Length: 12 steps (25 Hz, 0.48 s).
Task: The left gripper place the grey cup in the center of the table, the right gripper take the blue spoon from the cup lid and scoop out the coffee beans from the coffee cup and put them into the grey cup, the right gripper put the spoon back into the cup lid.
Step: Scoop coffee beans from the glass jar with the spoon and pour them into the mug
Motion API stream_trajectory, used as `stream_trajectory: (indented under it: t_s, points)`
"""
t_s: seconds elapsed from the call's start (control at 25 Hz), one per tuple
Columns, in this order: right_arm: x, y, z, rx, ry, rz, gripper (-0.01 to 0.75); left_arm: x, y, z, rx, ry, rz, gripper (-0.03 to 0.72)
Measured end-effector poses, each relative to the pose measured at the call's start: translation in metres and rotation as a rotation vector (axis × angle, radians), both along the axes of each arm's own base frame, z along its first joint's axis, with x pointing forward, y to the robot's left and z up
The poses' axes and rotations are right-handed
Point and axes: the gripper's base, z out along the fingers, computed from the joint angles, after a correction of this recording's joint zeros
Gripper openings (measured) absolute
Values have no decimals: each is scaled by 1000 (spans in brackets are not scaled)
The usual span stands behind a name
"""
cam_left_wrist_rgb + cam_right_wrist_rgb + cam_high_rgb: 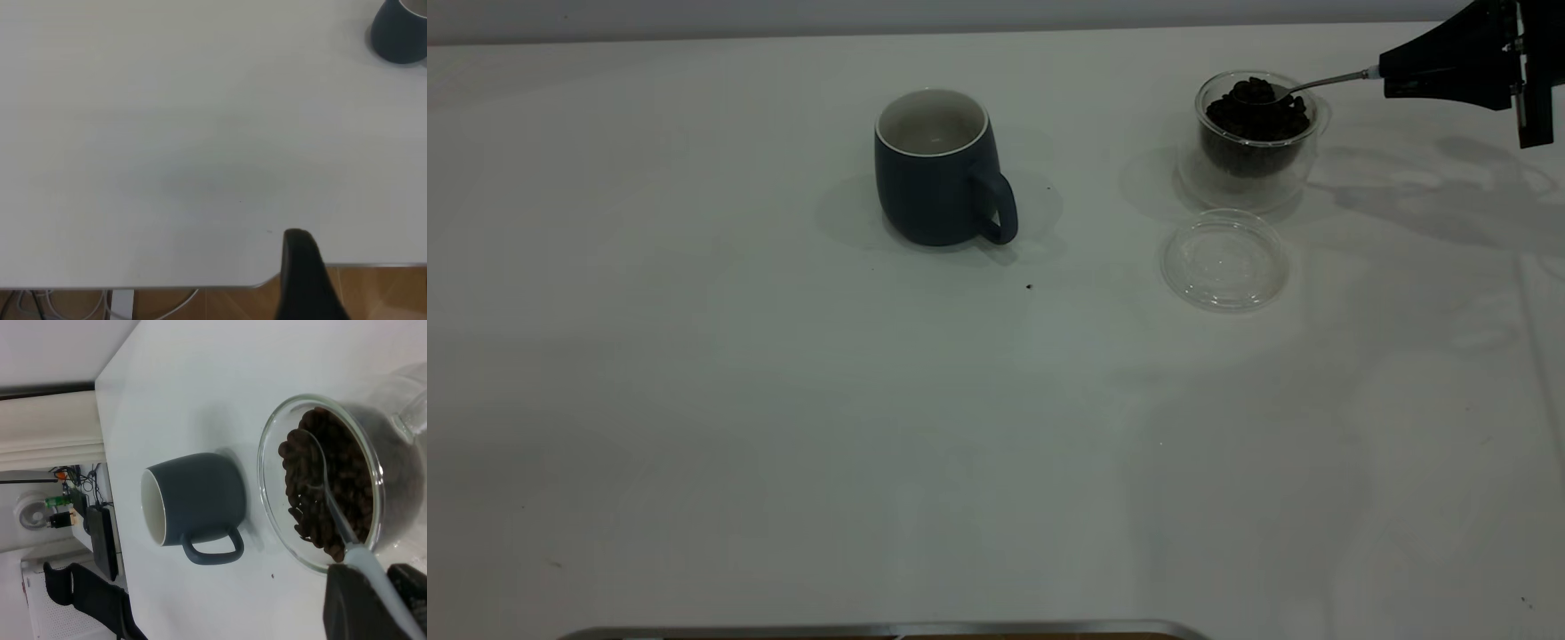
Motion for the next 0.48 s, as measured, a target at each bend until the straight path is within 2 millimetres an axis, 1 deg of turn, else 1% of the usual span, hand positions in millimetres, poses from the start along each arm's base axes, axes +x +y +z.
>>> stream_trajectory:
  t_s: [0.08,0.16,0.4,0.48]
  points:
    - [0,0,2,-1,-4,0,98,0,0,0,0,0,0,499]
    - [2,-1,8,-6,-17,0,98,0,0,0,0,0,0,499]
    - [5,-2,37,-26,-74,6,98,0,0,0,0,0,0,499]
    - [6,1,43,-28,-79,11,98,0,0,0,0,0,0,499]
